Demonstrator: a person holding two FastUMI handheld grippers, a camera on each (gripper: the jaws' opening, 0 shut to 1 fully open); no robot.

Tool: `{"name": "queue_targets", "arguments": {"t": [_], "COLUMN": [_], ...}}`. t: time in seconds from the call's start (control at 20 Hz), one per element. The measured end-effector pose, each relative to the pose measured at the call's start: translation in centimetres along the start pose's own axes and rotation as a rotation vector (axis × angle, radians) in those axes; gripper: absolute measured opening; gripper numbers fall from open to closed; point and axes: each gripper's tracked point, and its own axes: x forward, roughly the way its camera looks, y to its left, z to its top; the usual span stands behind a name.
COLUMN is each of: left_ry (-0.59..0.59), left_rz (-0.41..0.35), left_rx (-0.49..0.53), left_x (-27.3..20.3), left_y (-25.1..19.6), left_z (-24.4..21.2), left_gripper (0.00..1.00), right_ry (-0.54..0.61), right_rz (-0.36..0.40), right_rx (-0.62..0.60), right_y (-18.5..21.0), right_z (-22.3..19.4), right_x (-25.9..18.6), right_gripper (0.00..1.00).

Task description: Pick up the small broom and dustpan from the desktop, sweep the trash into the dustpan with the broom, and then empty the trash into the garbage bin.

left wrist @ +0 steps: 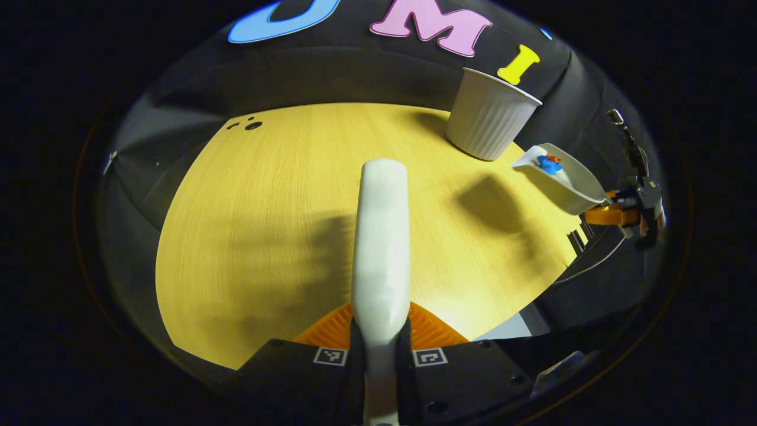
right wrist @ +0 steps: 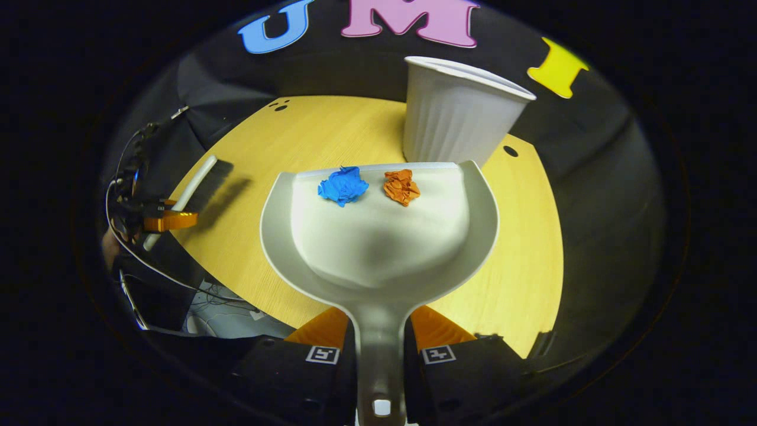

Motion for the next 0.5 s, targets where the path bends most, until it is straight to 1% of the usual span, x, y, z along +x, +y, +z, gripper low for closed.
{"name": "queue_targets", "arguments": {"t": [0.1, 0.15, 0.2, 0.25, 0.4, 0.45, 0.5], "left_ry": [0.011, 0.013, 0.012, 0.013, 0.007, 0.001, -0.002], "left_rz": [0.017, 0.024, 0.028, 0.03, 0.053, 0.057, 0.062], "left_rx": [-0.024, -0.033, -0.038, -0.042, -0.045, -0.049, -0.056], "left_x": [0.2, -0.8, -1.3, -1.5, -1.7, -1.8, -1.8], "left_y": [0.3, 0.7, 1.1, 1.4, 2.3, 2.5, 2.7], "left_z": [-0.3, -0.4, -0.5, -0.6, 0.1, 0.5, 0.9], "left_gripper": [0.26, 0.26, 0.26, 0.26, 0.26, 0.26, 0.26], "right_ry": [-0.007, -0.007, -0.009, -0.01, -0.039, -0.046, -0.055], "right_rz": [-0.017, -0.016, -0.015, -0.021, -0.07, -0.075, -0.078], "right_rx": [0.037, 0.058, 0.077, 0.091, 0.13, 0.133, 0.137], "right_y": [-0.4, -0.2, -0.2, -0.3, -0.8, -1.1, -1.6], "right_z": [0.3, 0.4, 0.5, 0.5, 1.4, 1.6, 2.1], "right_x": [-0.4, -0.6, -0.7, -1.0, -1.0, -0.9, -1.1], "right_gripper": [0.35, 0.35, 0.33, 0.35, 0.35, 0.32, 0.33]}}
